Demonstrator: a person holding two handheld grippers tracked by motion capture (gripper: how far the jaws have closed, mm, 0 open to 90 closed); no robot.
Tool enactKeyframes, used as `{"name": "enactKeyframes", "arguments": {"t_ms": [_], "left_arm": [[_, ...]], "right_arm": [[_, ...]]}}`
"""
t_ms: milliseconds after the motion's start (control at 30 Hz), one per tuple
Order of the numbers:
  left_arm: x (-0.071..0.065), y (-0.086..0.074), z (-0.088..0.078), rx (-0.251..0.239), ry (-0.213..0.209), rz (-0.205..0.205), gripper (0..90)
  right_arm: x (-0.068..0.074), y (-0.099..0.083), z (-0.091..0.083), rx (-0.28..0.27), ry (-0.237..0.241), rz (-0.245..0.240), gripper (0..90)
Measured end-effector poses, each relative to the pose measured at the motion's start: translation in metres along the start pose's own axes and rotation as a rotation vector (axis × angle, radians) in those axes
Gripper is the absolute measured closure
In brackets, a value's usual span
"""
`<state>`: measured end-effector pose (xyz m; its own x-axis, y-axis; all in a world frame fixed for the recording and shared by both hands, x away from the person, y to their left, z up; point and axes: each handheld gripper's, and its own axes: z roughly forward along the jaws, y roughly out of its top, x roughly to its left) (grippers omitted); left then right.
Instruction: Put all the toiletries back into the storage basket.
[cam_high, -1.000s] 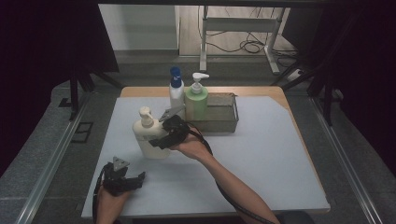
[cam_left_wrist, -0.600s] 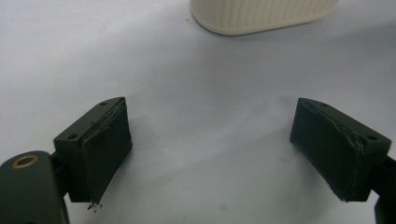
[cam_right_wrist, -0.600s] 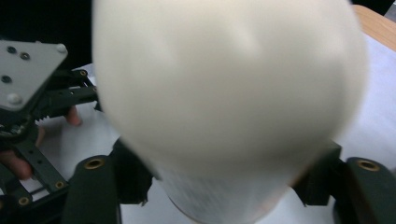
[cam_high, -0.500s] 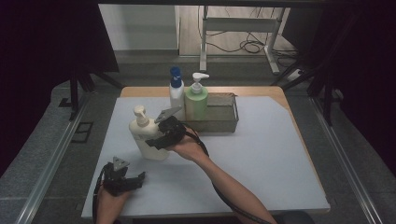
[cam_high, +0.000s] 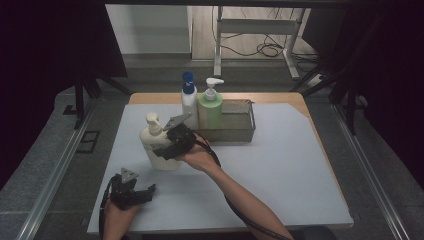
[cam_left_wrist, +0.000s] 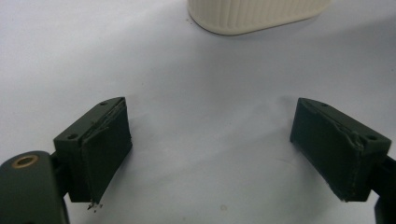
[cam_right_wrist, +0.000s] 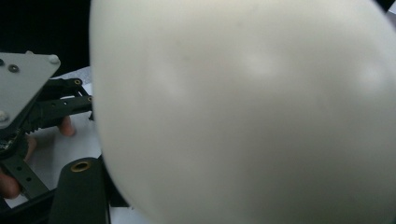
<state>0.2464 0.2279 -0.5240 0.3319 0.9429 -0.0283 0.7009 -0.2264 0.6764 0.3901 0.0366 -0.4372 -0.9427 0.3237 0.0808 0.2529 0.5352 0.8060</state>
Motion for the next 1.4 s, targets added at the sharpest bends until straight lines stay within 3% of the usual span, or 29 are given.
{"name": "enactKeyframes", "arguments": {"t_ms": [200,367,567,733,900,1400], "left_arm": [[0.0,0.0,0.0,-0.001,-0.001,-0.001,11.9],[0.0,0.0,0.0,-0.001,-0.001,-0.001,11.9],[0.0,0.0,0.0,0.0,0.0,0.0,11.9],[0.0,0.0,0.0,0.0,0.0,0.0,11.9],[0.0,0.0,0.0,0.0,0.0,0.0,11.9],[0.0,0.0,0.0,0.0,0.0,0.0,11.9]], "right_arm": [[0.004,0.002,-0.001,-0.016,-0.001,-0.028,35.8],[0.007,0.004,-0.001,-0.009,0.001,-0.049,35.4],[0.004,0.006,-0.003,-0.02,0.011,-0.021,30.1],[0.004,0.007,-0.003,-0.017,0.012,-0.029,33.0],[0.009,0.009,-0.004,0.006,-0.007,-0.065,37.6],[0.012,0.008,-0.012,0.01,-0.06,-0.057,38.6]]}}
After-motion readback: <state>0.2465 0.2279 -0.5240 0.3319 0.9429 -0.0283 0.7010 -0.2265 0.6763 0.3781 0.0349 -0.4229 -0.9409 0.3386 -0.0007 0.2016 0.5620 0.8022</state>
